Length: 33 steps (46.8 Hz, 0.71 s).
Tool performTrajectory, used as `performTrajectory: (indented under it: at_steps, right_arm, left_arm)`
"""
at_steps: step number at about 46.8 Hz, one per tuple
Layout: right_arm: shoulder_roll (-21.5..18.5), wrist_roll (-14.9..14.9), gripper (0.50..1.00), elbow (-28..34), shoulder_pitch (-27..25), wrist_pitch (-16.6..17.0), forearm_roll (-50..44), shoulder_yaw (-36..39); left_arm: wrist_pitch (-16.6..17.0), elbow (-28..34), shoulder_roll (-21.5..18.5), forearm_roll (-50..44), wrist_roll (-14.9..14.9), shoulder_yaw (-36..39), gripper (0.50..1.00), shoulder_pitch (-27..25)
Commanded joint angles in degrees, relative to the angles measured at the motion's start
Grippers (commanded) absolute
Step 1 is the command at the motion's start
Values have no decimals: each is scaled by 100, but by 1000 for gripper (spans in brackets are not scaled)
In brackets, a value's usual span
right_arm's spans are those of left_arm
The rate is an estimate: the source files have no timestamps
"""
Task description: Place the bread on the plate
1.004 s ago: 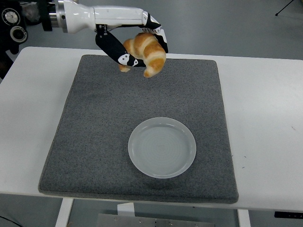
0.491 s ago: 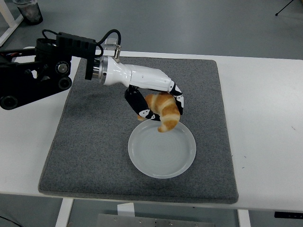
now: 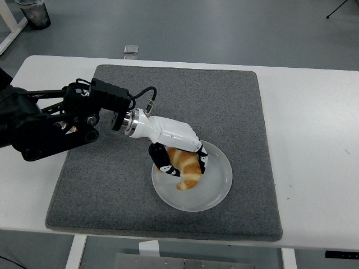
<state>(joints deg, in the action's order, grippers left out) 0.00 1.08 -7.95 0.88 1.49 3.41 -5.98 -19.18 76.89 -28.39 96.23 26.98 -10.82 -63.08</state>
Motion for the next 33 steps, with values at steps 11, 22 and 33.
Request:
performTrajectory:
  at_steps: [11, 22, 33]
  right_arm:
    - [0, -2, 952, 4, 0, 0, 2, 0]
    - [0, -2, 952, 4, 0, 0, 2, 0]
    - [0, 6, 954, 4, 0, 0, -7, 0]
  left_arm:
    - [19, -60, 71, 352, -9, 1, 500, 190]
    - [89, -68, 80, 370, -105, -8, 500, 261]
    - [301, -104, 80, 370, -105, -8, 500, 261]
